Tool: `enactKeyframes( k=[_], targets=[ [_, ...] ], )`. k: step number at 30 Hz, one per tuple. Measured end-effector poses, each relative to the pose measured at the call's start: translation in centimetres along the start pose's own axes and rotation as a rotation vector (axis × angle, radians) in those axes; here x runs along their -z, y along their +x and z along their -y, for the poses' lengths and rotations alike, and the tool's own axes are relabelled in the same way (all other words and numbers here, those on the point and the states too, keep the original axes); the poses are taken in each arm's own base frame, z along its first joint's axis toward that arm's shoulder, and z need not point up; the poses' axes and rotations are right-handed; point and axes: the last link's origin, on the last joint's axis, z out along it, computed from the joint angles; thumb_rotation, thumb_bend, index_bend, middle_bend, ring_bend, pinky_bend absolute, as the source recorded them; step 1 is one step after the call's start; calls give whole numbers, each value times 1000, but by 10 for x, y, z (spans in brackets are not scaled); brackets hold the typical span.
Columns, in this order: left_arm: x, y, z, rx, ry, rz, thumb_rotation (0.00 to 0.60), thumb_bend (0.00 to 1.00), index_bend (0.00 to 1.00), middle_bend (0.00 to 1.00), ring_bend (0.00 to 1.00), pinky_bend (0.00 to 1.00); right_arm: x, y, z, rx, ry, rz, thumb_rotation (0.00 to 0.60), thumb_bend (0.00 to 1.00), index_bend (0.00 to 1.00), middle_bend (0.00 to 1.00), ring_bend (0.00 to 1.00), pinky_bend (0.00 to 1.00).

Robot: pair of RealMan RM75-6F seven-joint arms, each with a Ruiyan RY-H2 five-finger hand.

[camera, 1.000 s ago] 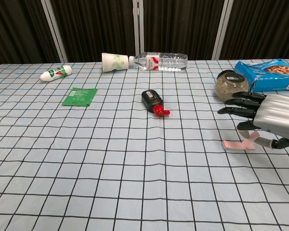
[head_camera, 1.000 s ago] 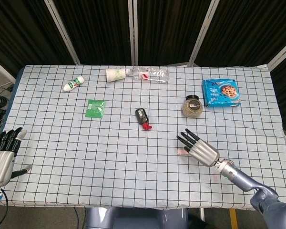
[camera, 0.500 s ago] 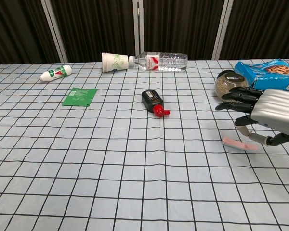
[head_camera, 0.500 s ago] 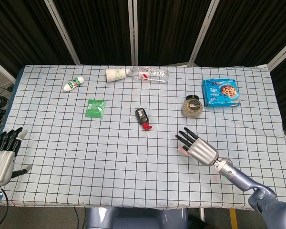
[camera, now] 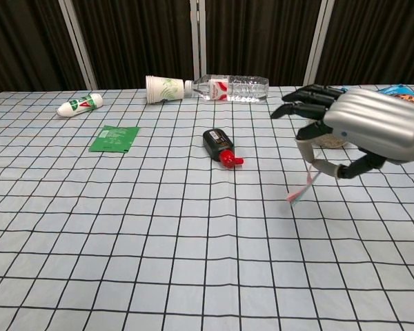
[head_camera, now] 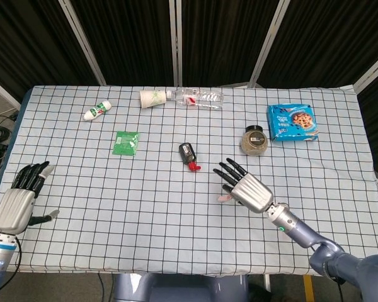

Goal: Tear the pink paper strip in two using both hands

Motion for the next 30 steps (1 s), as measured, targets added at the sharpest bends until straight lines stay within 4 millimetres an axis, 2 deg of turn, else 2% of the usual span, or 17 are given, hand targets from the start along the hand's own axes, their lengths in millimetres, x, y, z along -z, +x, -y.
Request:
enactKeyframes(
  k=[5,11,17,23,30],
  targets=[
    [-29,-12,-13,65,-86,5,600,5,70,0,0,0,-31,23,19,-95,-45,-18,600,415,707,134,0,0],
    [-55,-21,-32,102,-146,49,600,31,126,0,0,0,-60,38,26,-155,-122,18,600,416,709,140,0,0],
    [-82,-30,-59,117,-184,124,600,184,198,0,0,0,-79,43,31,-228,-178,44,600,418,711,149,0,0],
    [-102,-42,-88,122,-200,165,600,191,259,0,0,0,-95,44,41,-330,-226,50,600,420,716,149,0,0],
    [-117,-65,-125,182,-203,201,600,193,305,0,0,0,-114,44,56,-457,-295,58,600,421,718,149,0,0]
  ],
)
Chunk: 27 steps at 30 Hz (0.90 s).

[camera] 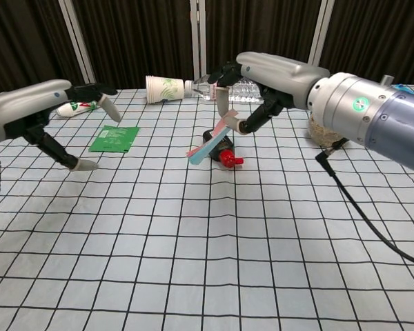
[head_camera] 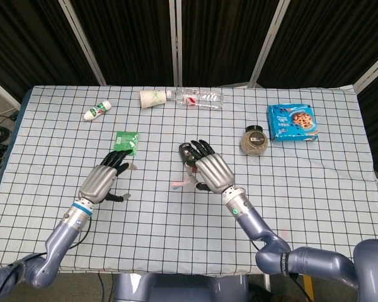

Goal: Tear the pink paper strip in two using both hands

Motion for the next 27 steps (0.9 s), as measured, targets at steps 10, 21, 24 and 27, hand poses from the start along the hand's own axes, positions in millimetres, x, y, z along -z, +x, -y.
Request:
enactKeyframes(
  k=[10,21,24,27],
  targets=[
    [-23,-25,-28,98,-15,24,600,231,343,0,0,0,-11,-9,22,-19,8,19,600,421,718,149,0,0],
    [-35,-37,-45,147,-21,34,600,331,416,0,0,0,-17,-10,28,-29,10,17,600,422,718,149,0,0],
    [-36,-38,-47,145,-15,33,600,358,430,0,0,0,-17,-9,28,-35,8,14,600,421,718,149,0,0],
    [-37,-39,-49,143,-12,30,600,364,433,0,0,0,-17,-8,28,-38,8,12,600,421,718,150,0,0]
  ],
)
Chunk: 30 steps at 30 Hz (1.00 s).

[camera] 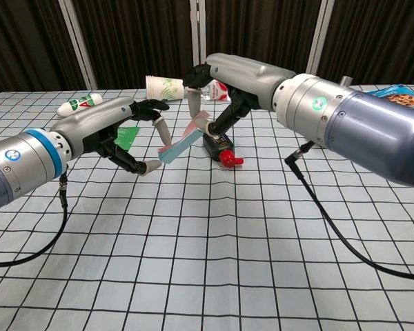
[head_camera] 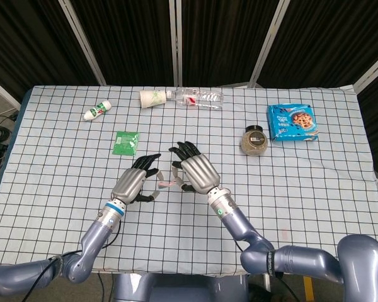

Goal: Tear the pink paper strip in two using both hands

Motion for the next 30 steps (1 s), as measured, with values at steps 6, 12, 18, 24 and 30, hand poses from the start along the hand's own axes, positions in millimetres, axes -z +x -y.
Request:
enactKeyframes(
  k=[6,12,18,24,30],
  targets=[
    [0,-1,-2,1,3,-3,600,370,449,0,0,0,1,0,0,3,4,4,600,421,719,150,0,0],
    [1,-4,-4,15,7,2,600,398,493,0,0,0,2,-1,1,-3,6,5,600,422,719,151,0,0],
    [1,-4,-5,14,14,-3,600,437,556,0,0,0,2,-1,1,-1,7,6,600,421,719,150,0,0],
    [0,-6,-7,17,21,-3,600,510,599,0,0,0,4,-2,2,1,15,10,600,422,720,151,0,0],
    [-1,-7,-8,19,29,-1,600,527,630,0,0,0,6,0,5,-1,33,9,600,424,721,152,0,0]
  ],
)
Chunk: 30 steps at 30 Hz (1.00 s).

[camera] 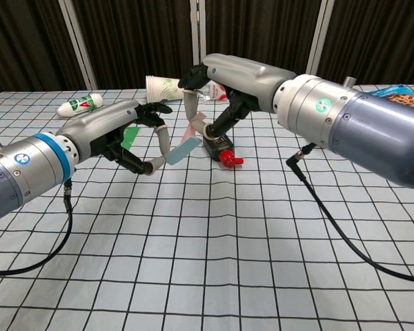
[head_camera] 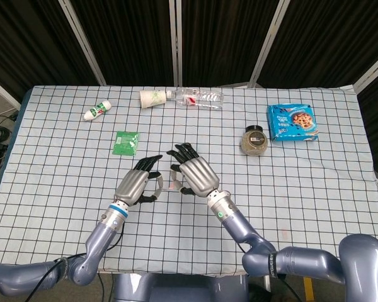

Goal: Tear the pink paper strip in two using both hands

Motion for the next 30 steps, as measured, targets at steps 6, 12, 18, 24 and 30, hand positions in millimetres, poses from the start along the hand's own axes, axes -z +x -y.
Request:
enactKeyframes(
  k=[6,12,18,24,30],
  targets=[
    [1,0,1,0,8,1,600,528,686,0,0,0,2,1,1,6,11,-3,600,423,721,152,0,0],
    [1,3,12,-9,35,-7,600,549,726,0,0,0,3,9,-4,32,18,-21,600,423,723,154,0,0],
    [3,8,27,-13,65,-16,600,560,737,0,0,0,5,22,-15,64,11,-49,600,424,724,155,0,0],
    [5,13,46,-29,102,-30,600,561,743,0,0,0,10,40,-32,103,-10,-77,600,424,724,156,0,0],
    [8,19,58,-54,119,-41,600,561,739,0,0,0,21,47,-54,145,-40,-74,600,423,724,156,0,0]
  ],
)
